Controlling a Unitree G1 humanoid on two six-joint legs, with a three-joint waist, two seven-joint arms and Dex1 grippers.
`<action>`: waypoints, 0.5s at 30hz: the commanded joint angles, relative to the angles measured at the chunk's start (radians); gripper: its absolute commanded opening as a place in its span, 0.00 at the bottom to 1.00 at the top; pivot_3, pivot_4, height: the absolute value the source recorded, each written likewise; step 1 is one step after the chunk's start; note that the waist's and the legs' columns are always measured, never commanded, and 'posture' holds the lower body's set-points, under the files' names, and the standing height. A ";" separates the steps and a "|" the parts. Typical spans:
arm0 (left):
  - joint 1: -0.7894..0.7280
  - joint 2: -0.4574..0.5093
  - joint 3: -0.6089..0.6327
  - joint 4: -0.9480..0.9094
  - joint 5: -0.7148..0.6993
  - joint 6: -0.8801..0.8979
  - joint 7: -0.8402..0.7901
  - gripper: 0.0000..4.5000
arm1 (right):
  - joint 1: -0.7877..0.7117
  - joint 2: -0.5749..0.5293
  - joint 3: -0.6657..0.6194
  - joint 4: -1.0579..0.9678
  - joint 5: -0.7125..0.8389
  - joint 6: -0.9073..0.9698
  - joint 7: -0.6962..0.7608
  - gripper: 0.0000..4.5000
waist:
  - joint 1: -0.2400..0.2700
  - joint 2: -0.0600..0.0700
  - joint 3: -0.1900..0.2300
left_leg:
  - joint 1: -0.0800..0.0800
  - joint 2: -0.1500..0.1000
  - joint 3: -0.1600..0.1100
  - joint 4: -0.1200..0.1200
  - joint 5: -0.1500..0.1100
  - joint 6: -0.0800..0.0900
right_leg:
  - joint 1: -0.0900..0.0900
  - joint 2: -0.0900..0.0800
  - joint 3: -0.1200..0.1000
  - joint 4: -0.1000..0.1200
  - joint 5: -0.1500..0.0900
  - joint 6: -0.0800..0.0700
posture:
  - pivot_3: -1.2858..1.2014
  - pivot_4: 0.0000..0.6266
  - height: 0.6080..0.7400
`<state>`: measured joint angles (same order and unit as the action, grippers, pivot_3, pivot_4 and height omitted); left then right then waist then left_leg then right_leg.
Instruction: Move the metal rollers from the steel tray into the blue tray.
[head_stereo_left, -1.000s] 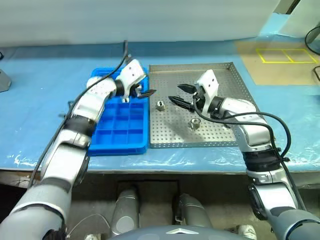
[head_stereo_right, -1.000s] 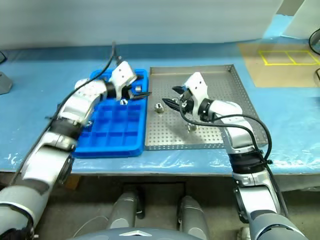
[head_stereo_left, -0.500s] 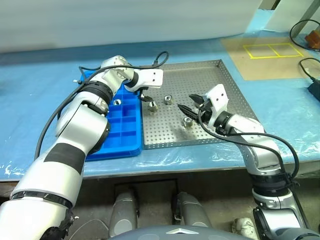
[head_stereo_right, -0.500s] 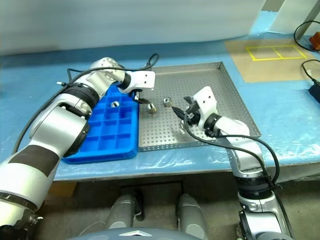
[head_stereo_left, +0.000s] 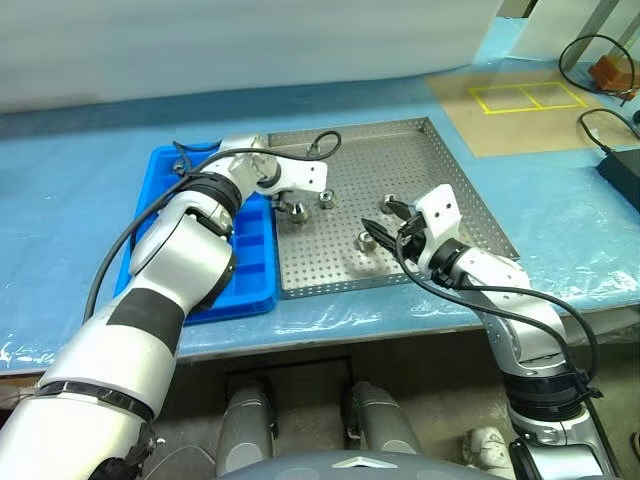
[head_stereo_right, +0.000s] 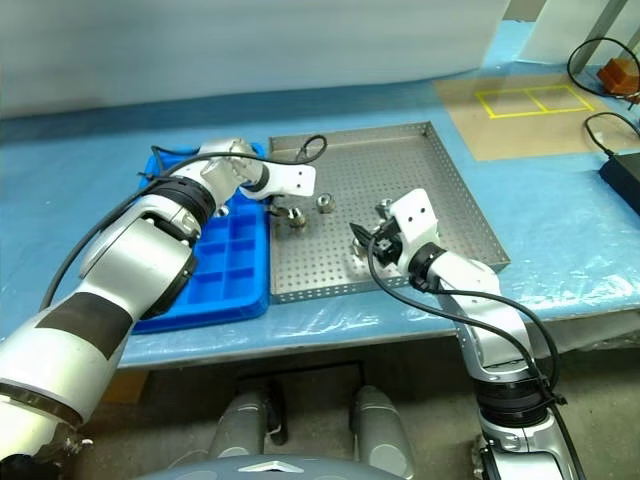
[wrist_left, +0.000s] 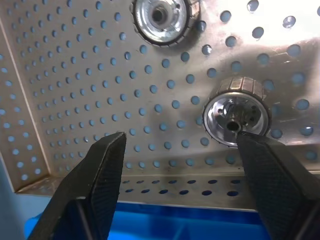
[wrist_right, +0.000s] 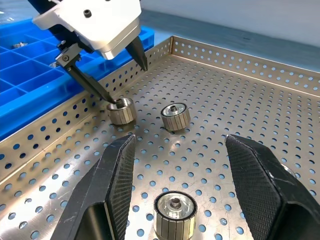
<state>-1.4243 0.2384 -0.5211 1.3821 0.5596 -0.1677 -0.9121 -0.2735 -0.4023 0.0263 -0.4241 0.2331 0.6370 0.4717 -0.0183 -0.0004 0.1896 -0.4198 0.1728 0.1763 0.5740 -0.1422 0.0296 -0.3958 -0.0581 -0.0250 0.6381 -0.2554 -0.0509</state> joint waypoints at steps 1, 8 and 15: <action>-0.002 0.018 0.023 -0.006 -0.008 -0.009 -0.041 0.82 | -0.009 -0.008 0.016 -0.033 -0.009 -0.015 -0.003 0.65 | 0.000 0.000 0.000 | 0.000 0.000 0.000 0.000 0.000 0.000 | 0.000 0.000 0.000 0.000 0.000 0.000 | 0.31 0.24 1.00; 0.008 0.026 0.028 -0.009 0.002 -0.028 -0.078 0.82 | -0.016 -0.006 0.030 -0.020 -0.020 -0.023 -0.003 0.65 | 0.000 0.000 0.000 | 0.000 0.000 0.000 0.001 -0.001 0.001 | 0.000 -0.001 0.000 0.000 0.000 0.000 | 0.31 0.24 1.00; 0.023 0.030 0.023 -0.013 0.007 -0.056 -0.124 0.82 | -0.009 -0.003 0.039 -0.019 -0.034 -0.027 -0.009 0.65 | -0.003 0.000 0.000 | 0.000 0.000 0.000 0.001 -0.001 0.002 | 0.000 0.000 0.000 0.000 0.000 0.000 | 0.31 0.24 1.00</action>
<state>-1.4051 0.2511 -0.4999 1.3732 0.5605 -0.2143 -1.0219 -0.2762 -0.4031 0.0646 -0.4233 0.2014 0.6322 0.4655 -0.0212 -0.0004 0.1896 -0.4196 0.1731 0.1765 0.5747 -0.1432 0.0312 -0.3954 -0.0585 -0.0249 0.6377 -0.2554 -0.0510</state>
